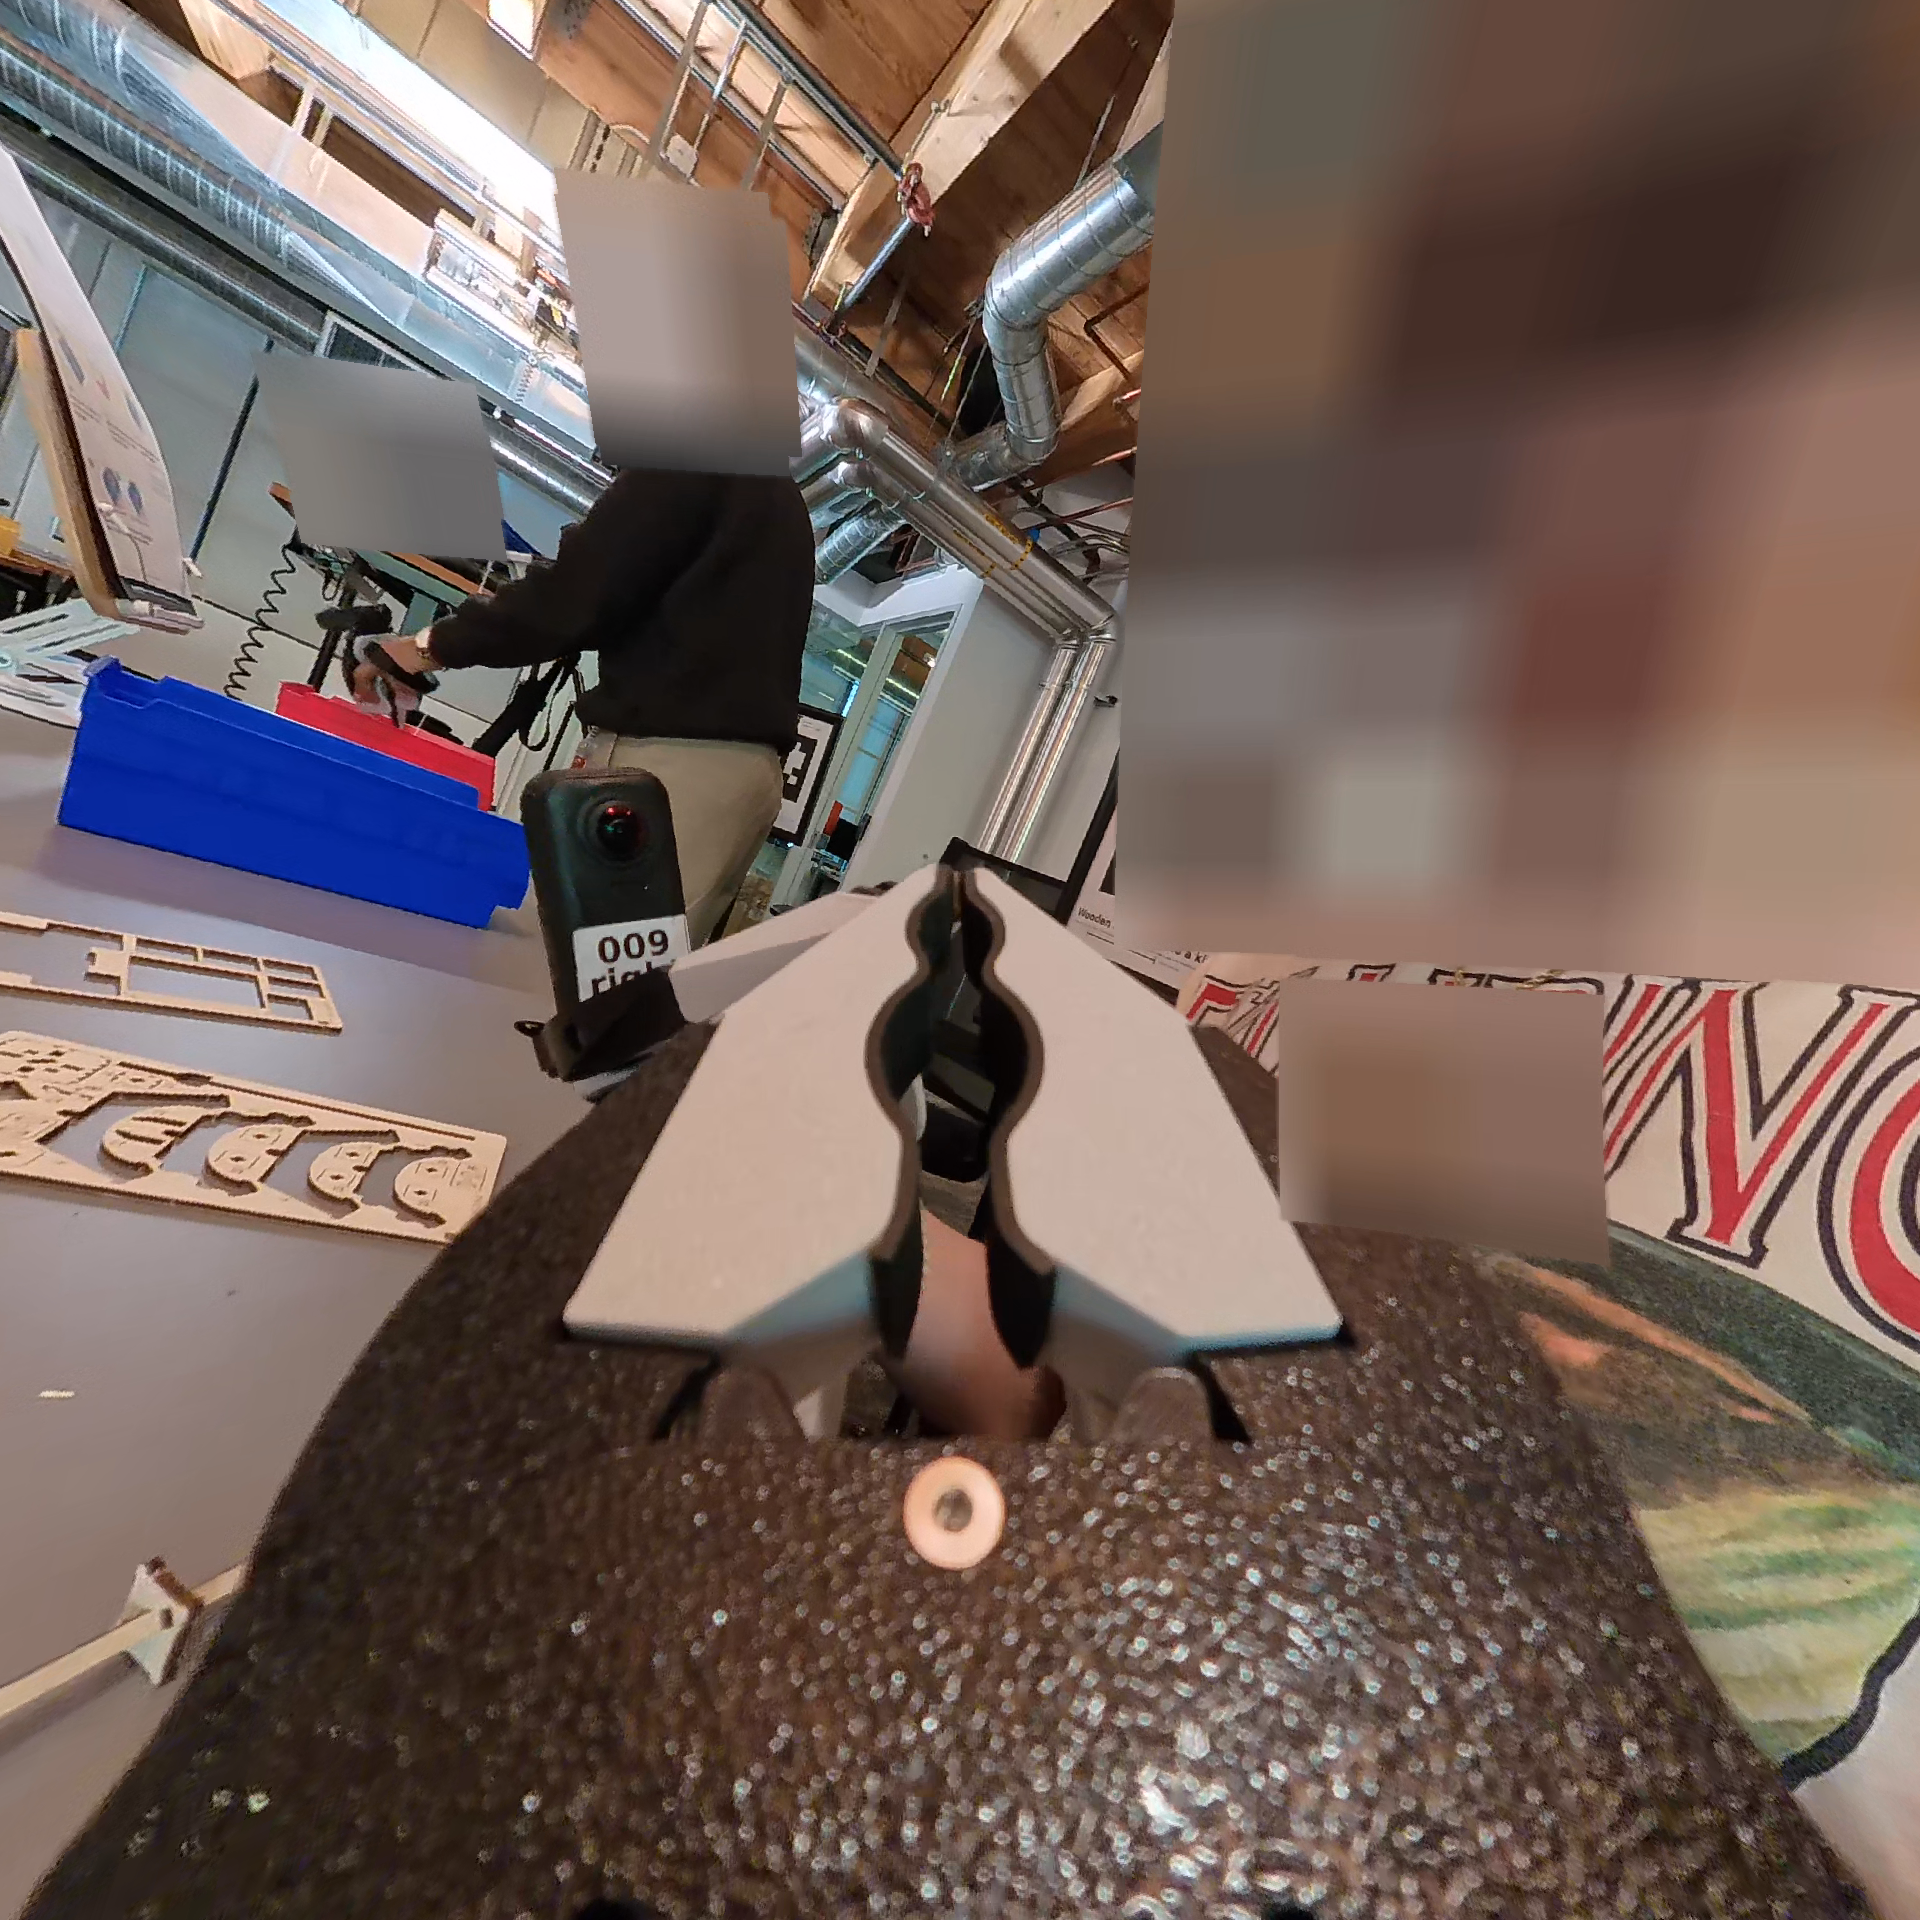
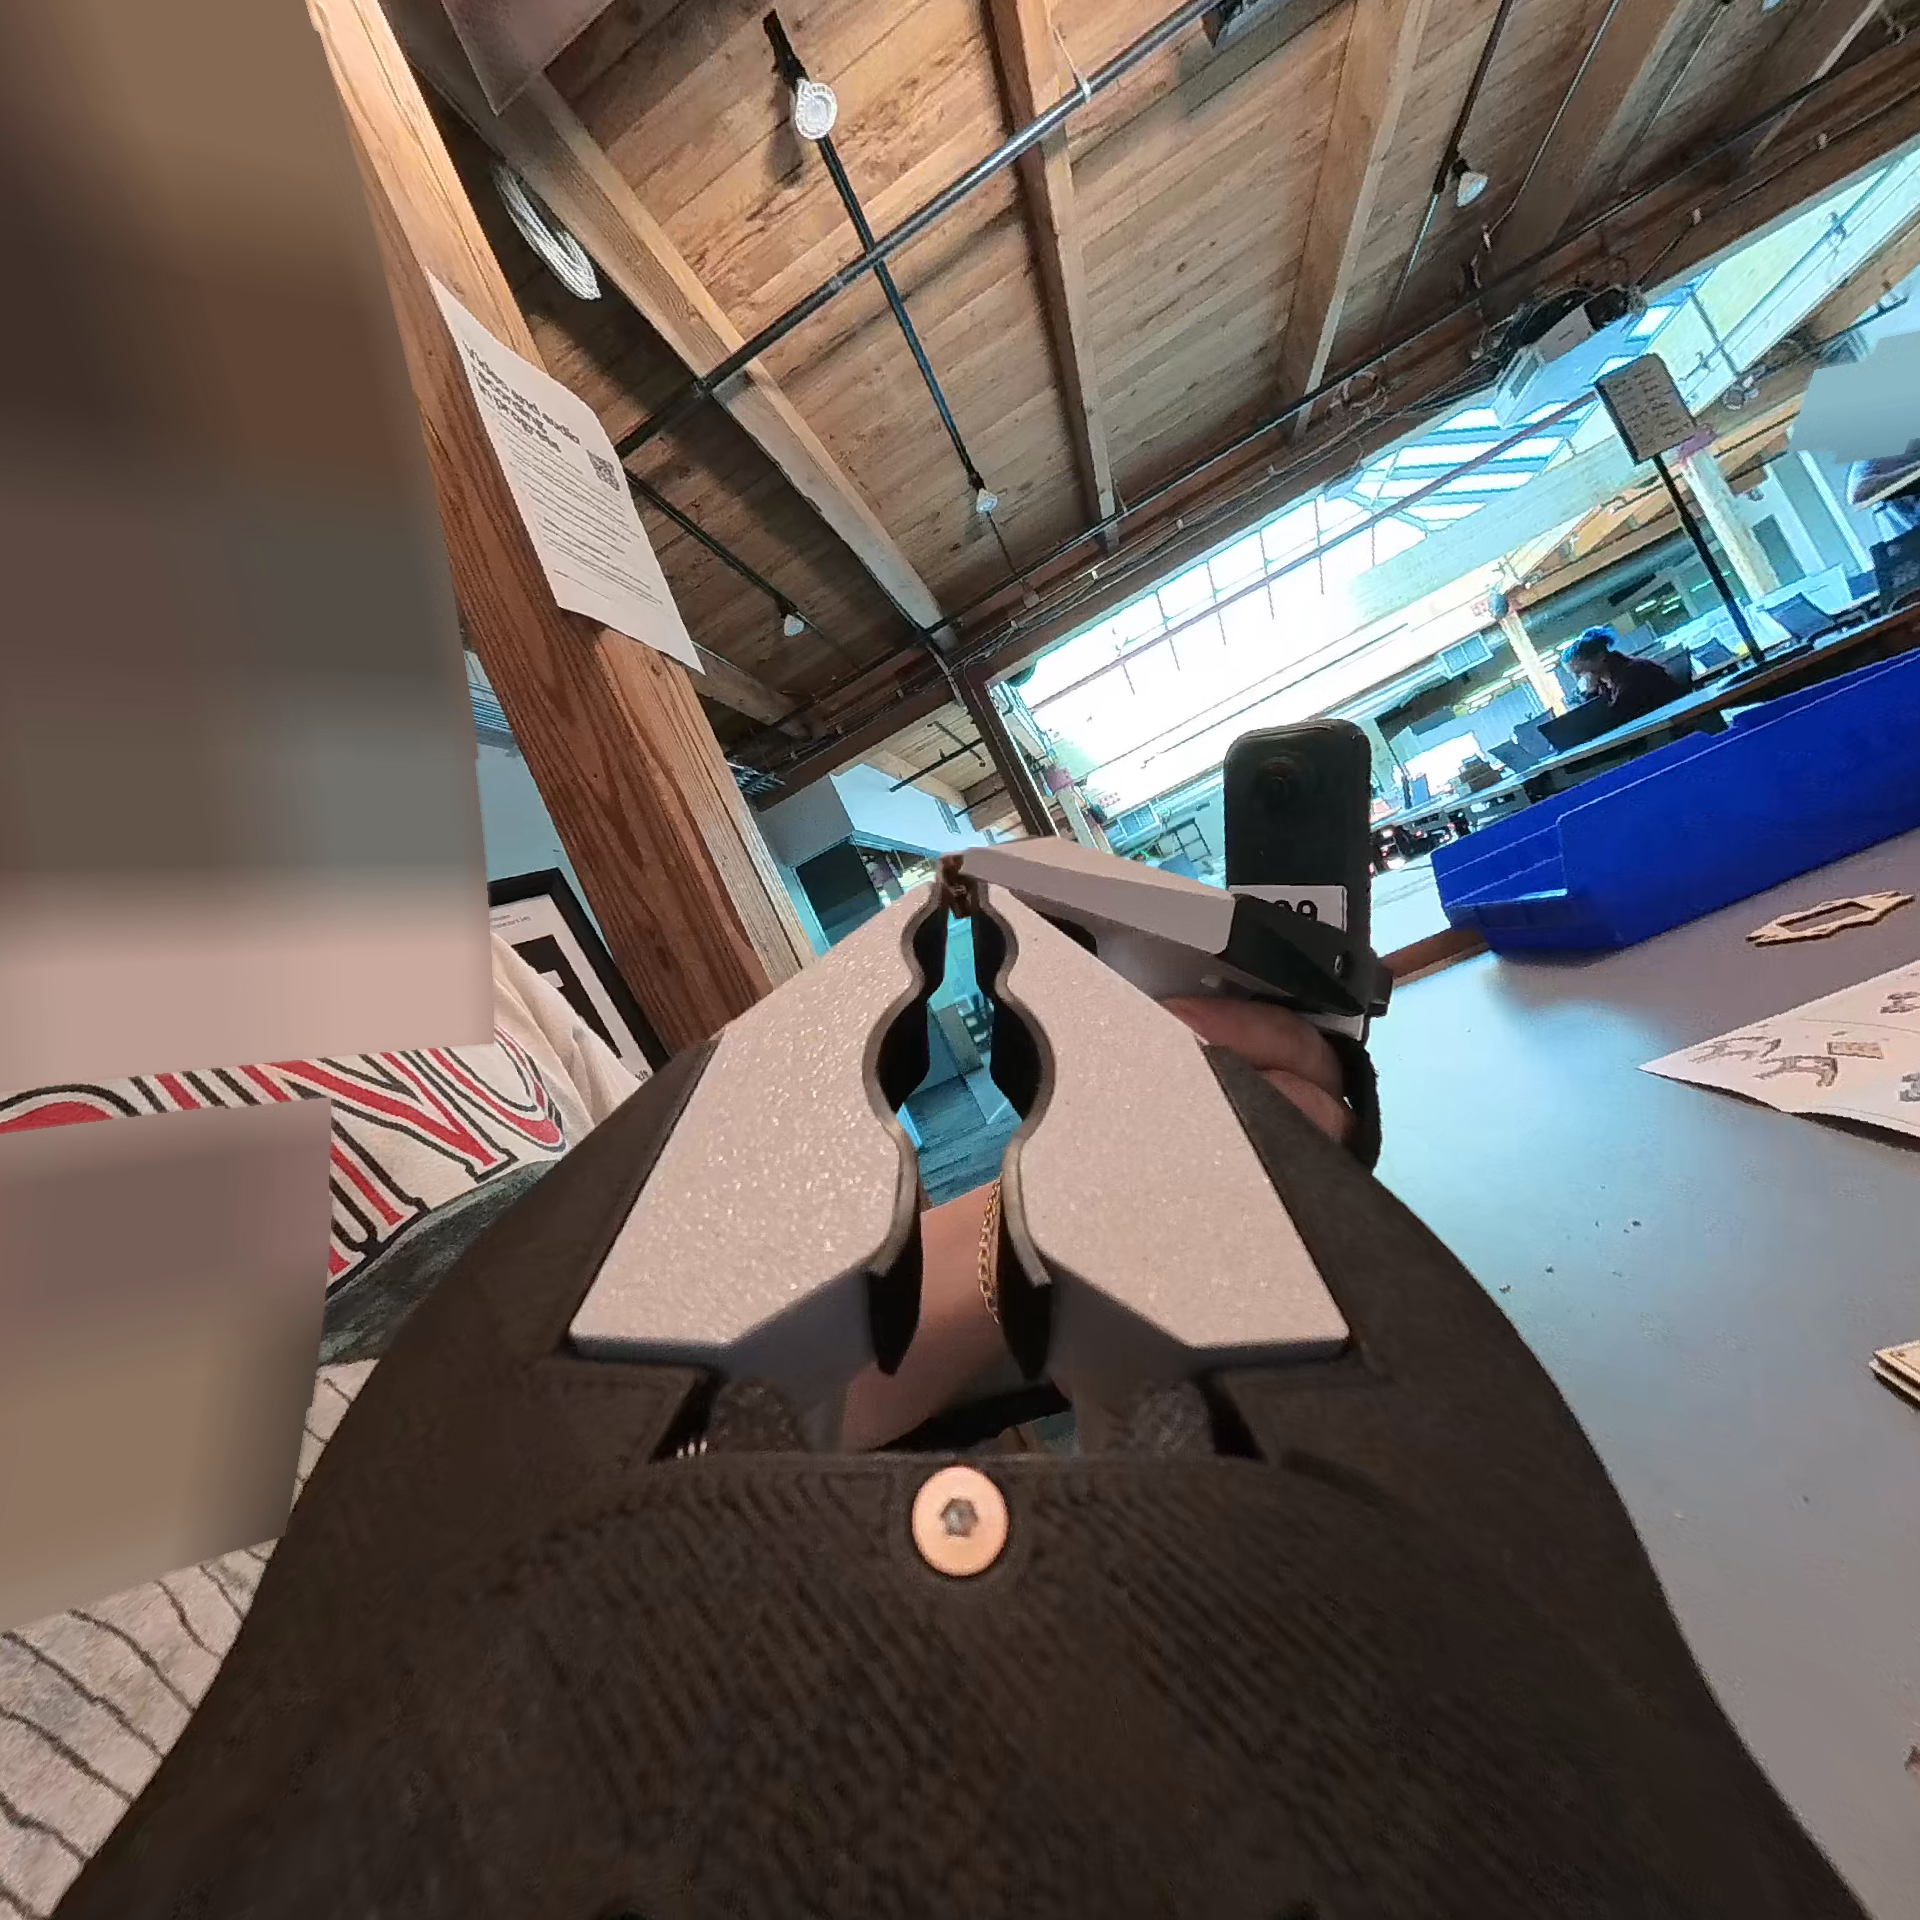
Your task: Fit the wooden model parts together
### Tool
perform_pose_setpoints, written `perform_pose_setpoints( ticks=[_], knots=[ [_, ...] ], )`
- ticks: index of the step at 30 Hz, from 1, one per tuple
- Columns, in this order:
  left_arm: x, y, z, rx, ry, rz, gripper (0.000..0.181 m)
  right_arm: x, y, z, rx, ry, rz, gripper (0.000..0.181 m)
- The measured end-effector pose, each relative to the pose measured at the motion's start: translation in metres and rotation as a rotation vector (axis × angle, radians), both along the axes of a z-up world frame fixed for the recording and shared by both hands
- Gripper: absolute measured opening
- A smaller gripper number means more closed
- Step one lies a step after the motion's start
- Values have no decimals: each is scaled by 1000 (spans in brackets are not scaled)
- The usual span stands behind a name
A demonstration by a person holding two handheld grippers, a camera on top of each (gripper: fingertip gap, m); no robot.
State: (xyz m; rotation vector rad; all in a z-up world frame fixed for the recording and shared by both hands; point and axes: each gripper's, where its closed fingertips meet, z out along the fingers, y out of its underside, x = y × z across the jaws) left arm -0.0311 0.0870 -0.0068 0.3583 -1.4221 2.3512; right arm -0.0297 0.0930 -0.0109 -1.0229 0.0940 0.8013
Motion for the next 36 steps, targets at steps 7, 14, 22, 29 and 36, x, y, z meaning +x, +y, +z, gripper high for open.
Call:
perform_pose_setpoints(
  ticks=[7,14,22,29,36],
  knots=[
    [20,10,8,39,-33,239,0,9,3,5,34,-9,-108,0],
    [32,12,14,200,-122,542,6,30,-1,12,110,15,-312,0],
    [29,-1,10,358,-203,585,4,27,2,12,101,-34,-347,0],
    [27,0,10,355,-191,552,0,24,3,12,102,-58,-341,0],
    [27,1,9,348,-182,519,0,23,4,12,99,-58,-328,0]
  ],
)
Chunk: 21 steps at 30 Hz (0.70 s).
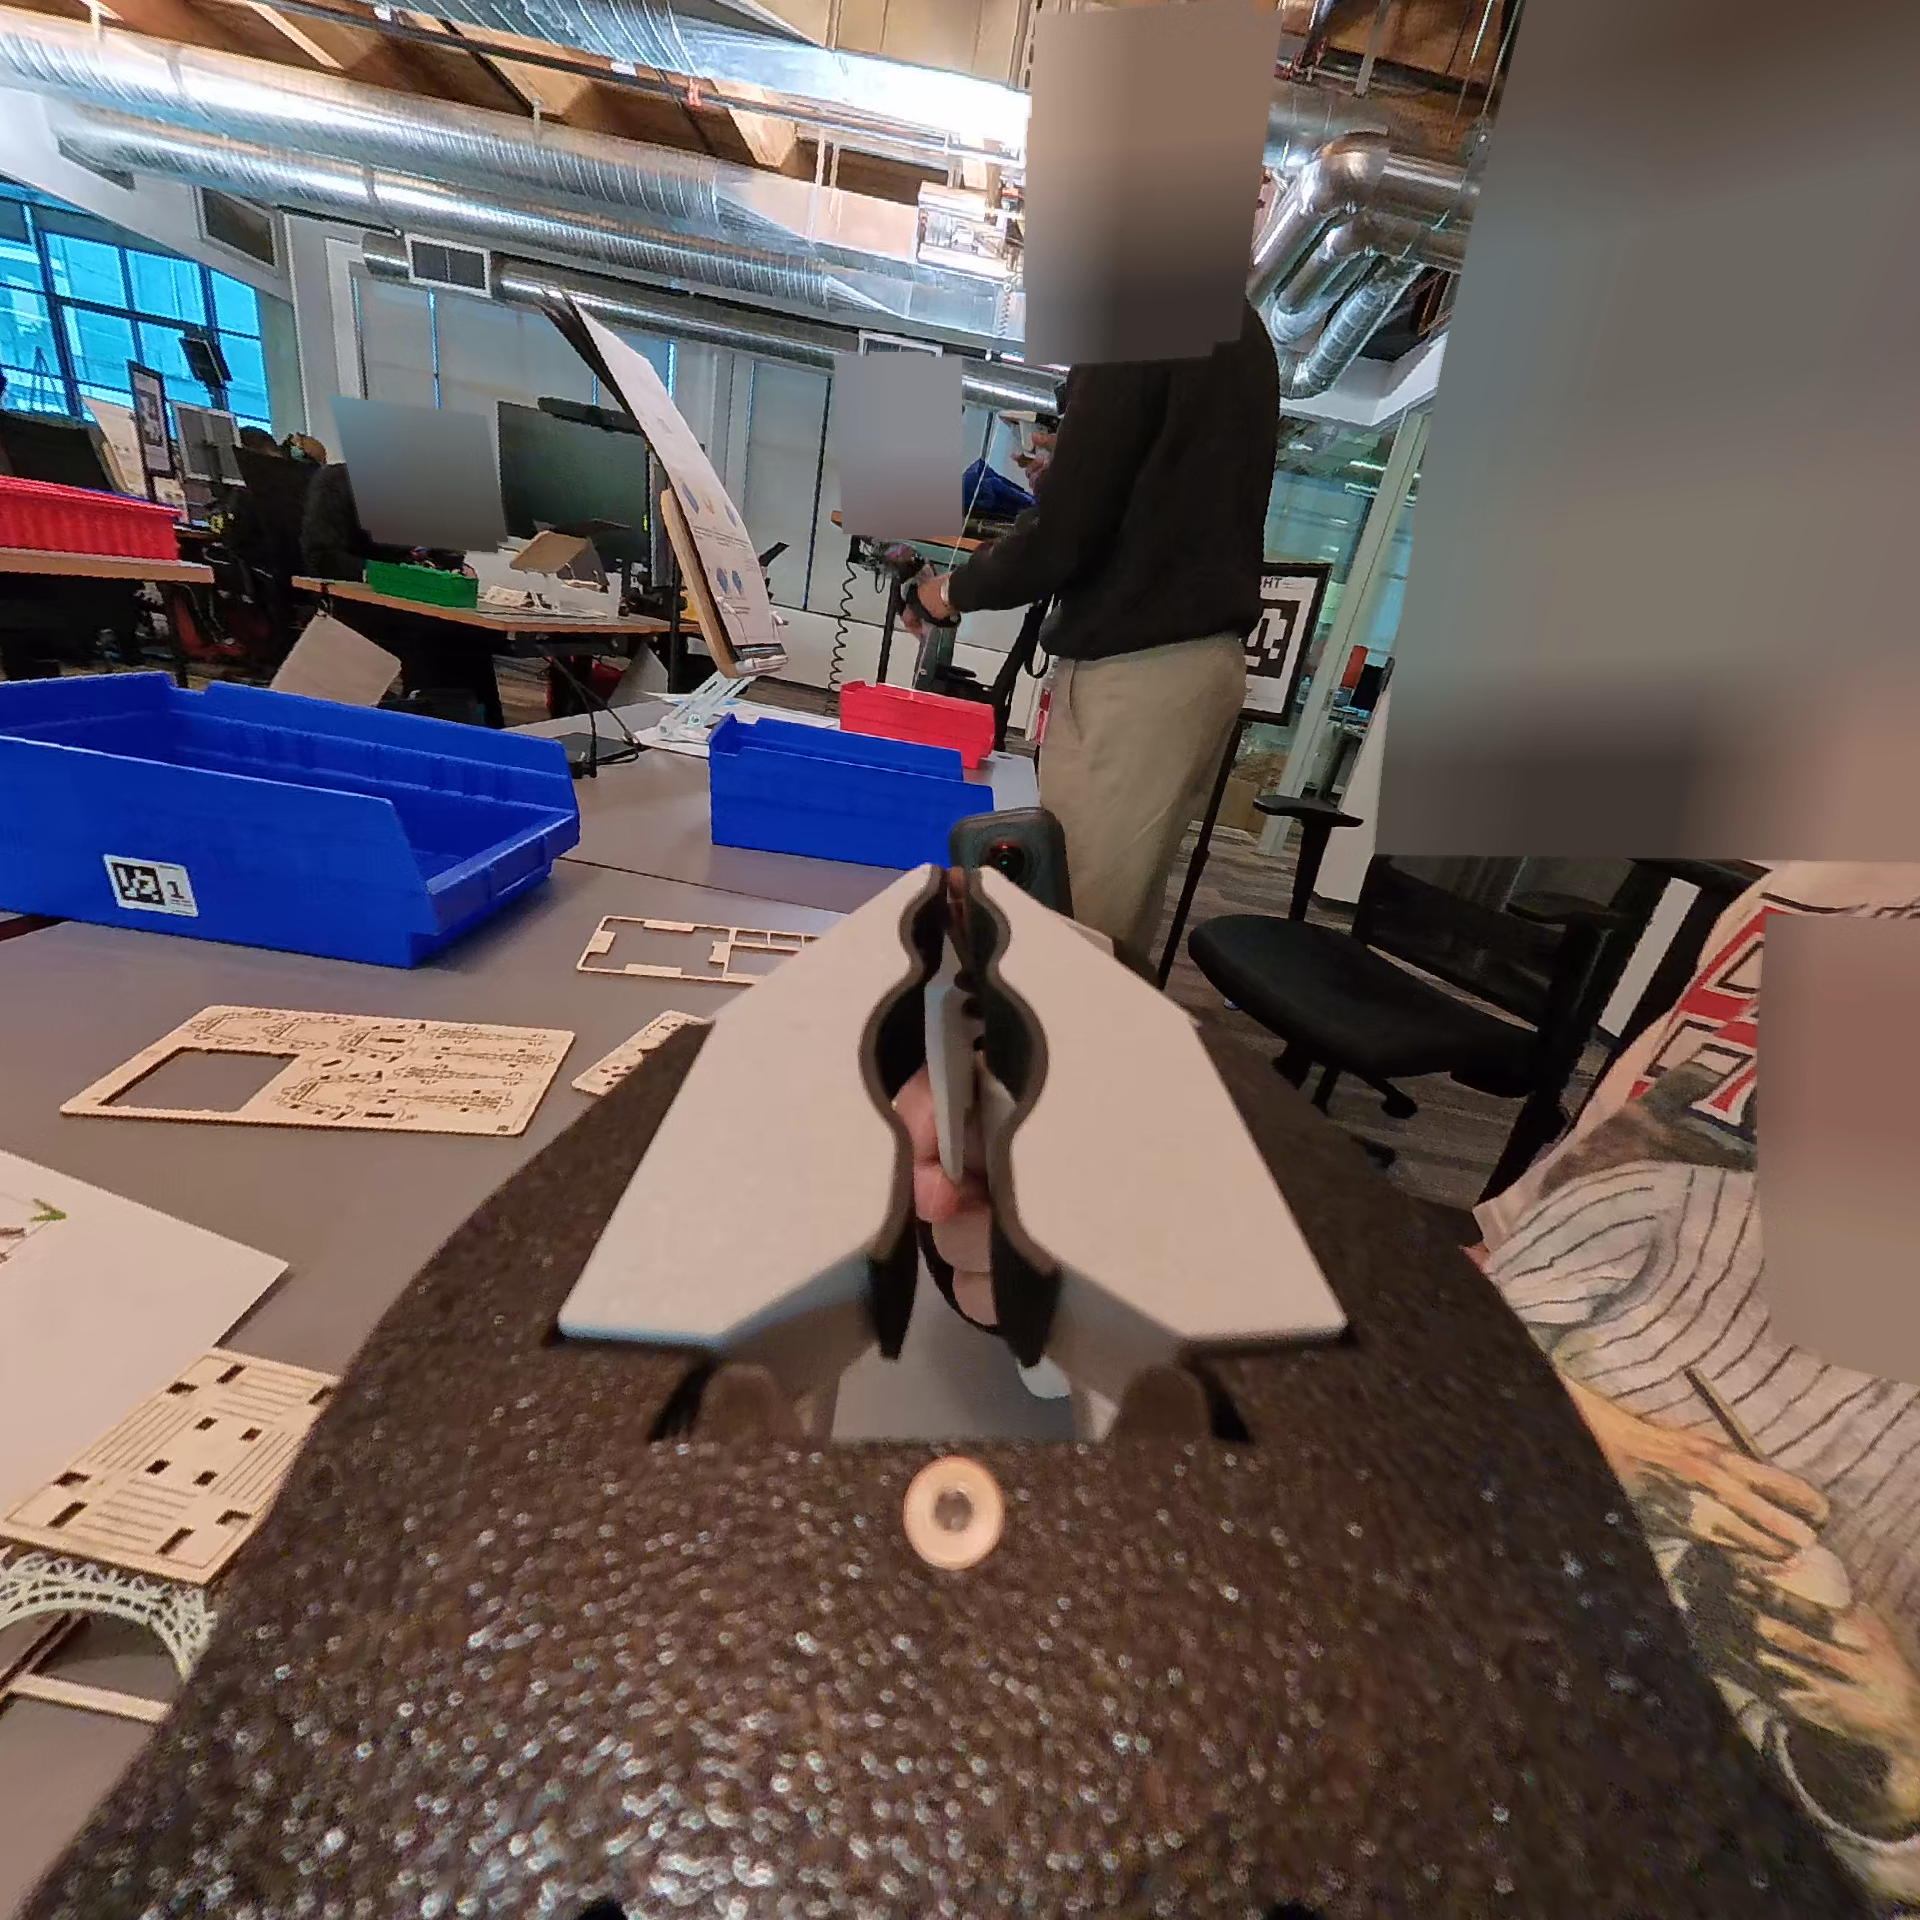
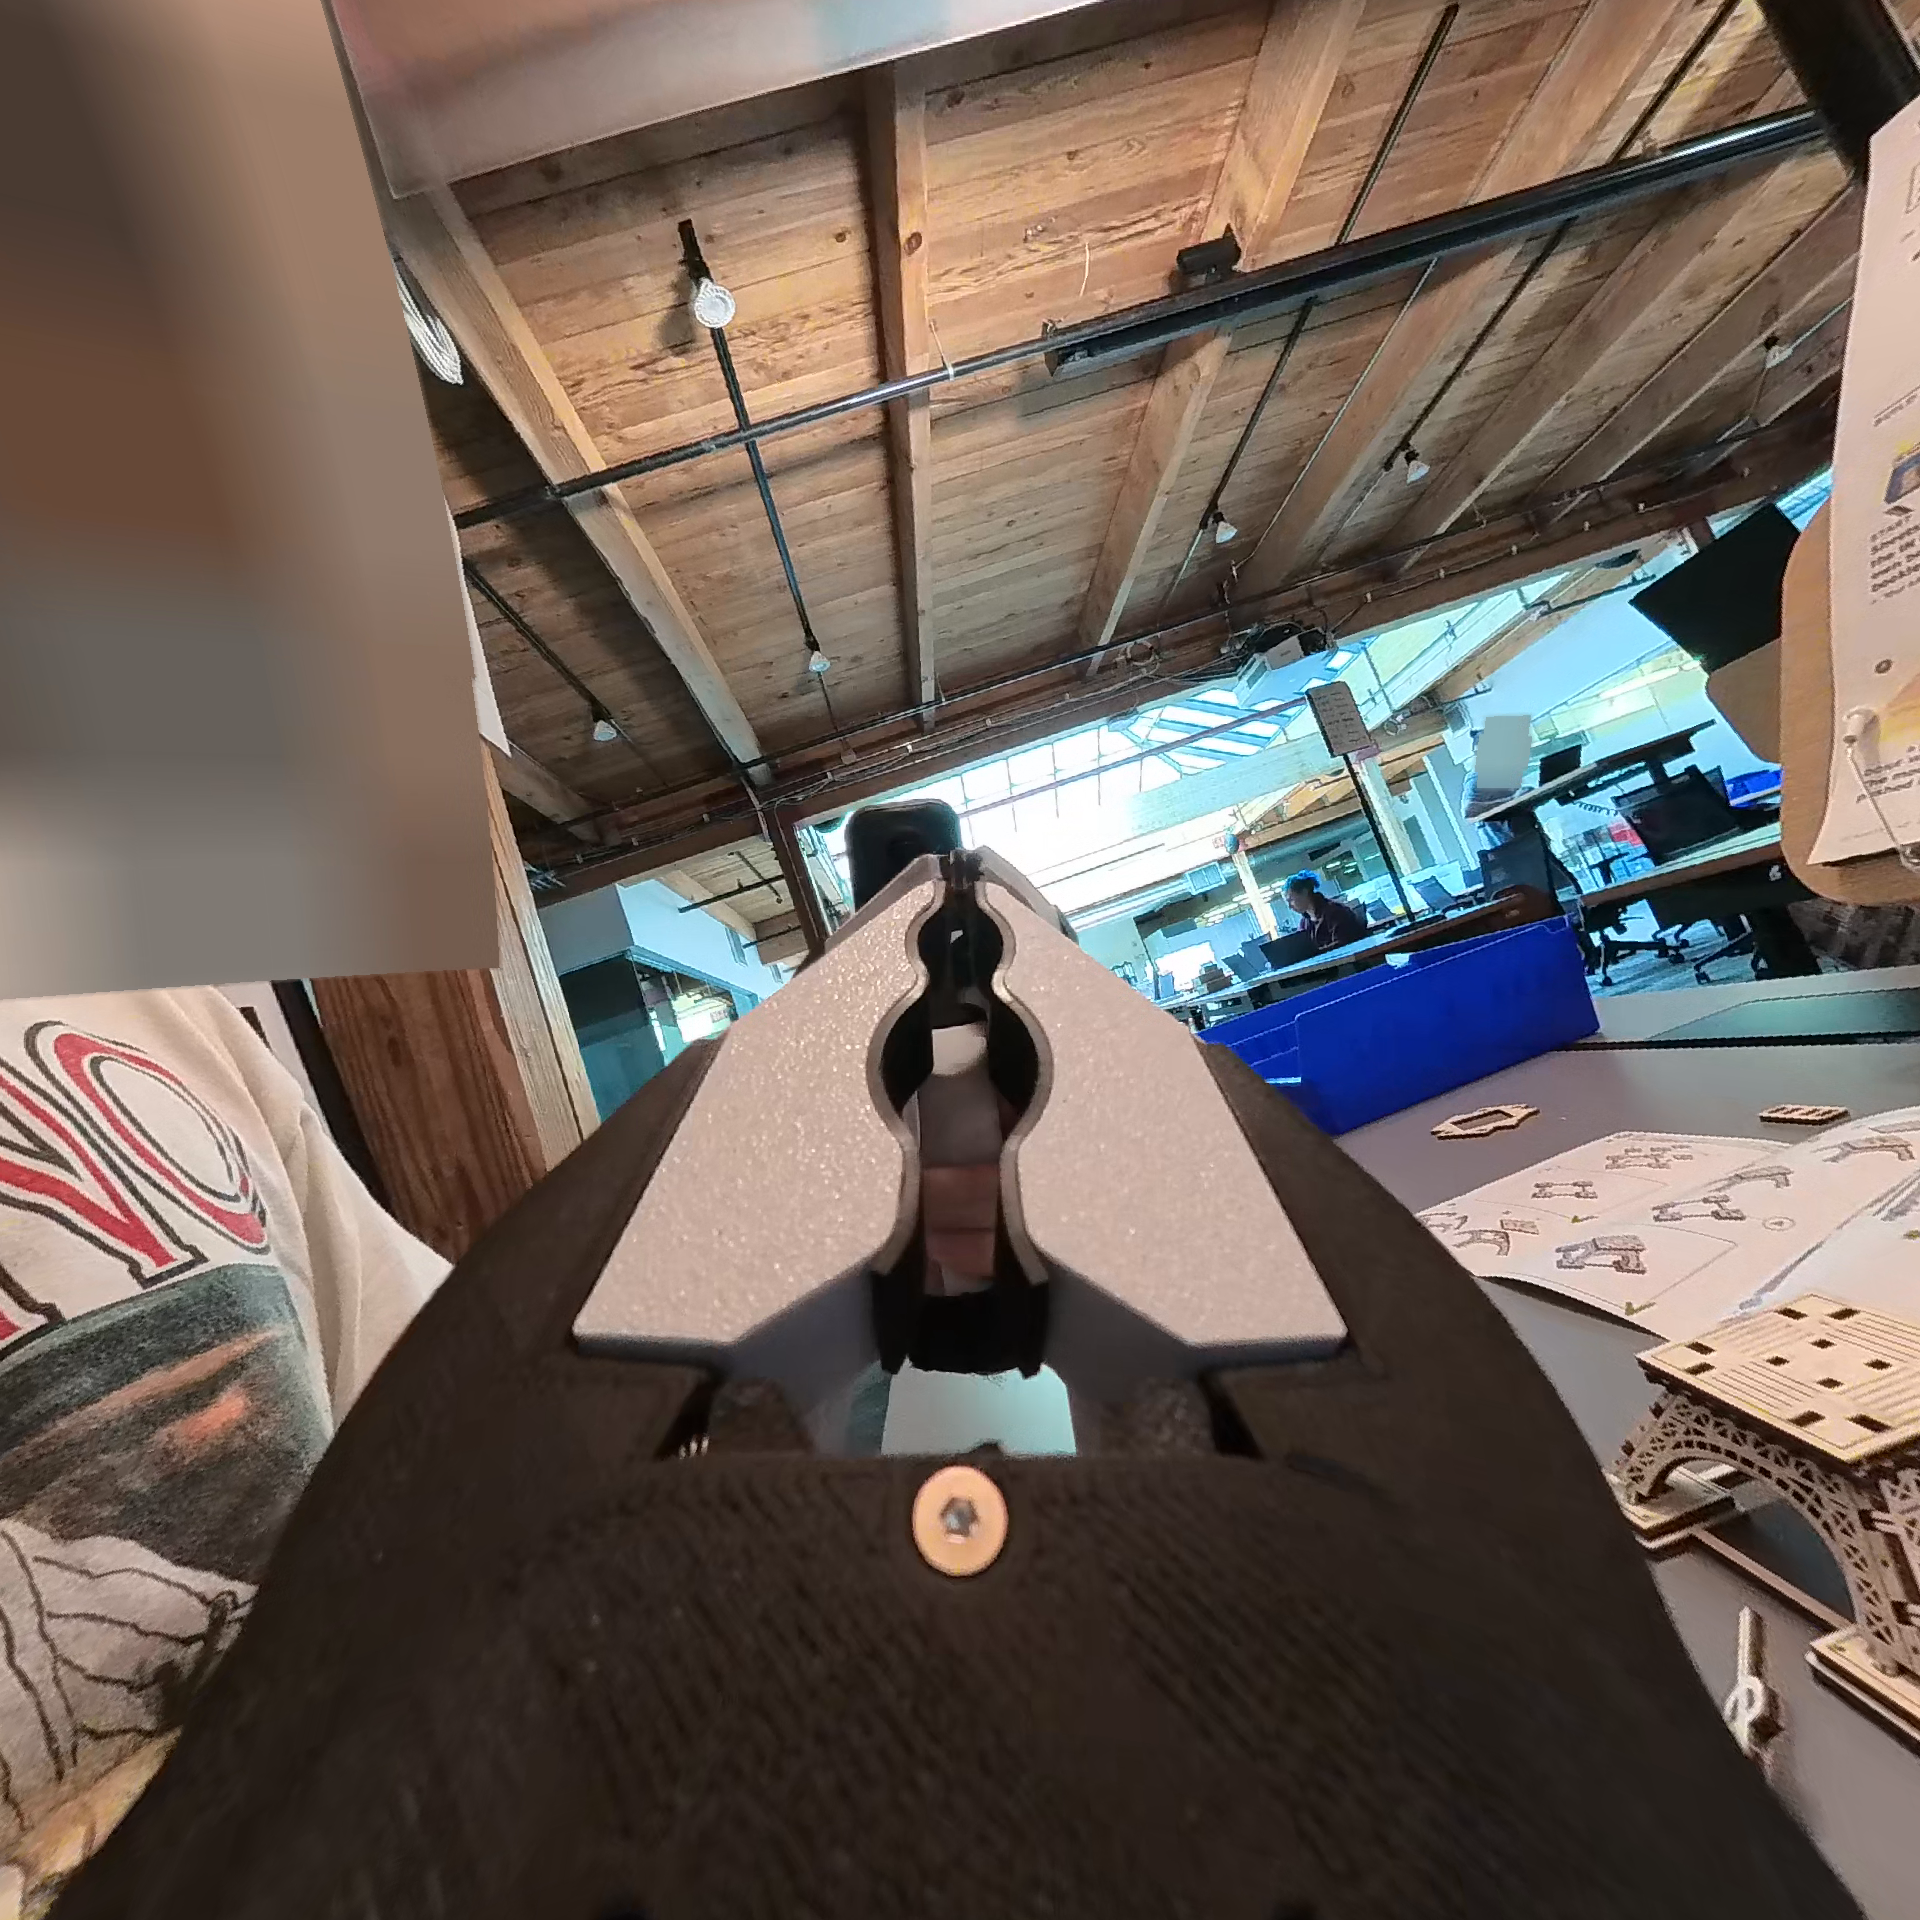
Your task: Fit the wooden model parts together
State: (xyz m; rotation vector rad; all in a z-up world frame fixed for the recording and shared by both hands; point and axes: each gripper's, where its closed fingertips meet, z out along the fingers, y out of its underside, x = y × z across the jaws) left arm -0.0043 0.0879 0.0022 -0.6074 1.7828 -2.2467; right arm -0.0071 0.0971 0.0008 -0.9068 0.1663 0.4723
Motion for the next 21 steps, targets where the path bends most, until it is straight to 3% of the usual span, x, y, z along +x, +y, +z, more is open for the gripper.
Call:
perform_pose_setpoints(
  ticks=[18,21],
  knots=[
    [2,8,0,-75,54,-35,0,2,-1,-6,-73,-54,-47,6],
    [4,13,-4,-84,82,-25,0,16,-3,-24,-265,-58,-114,13]
  ],
)
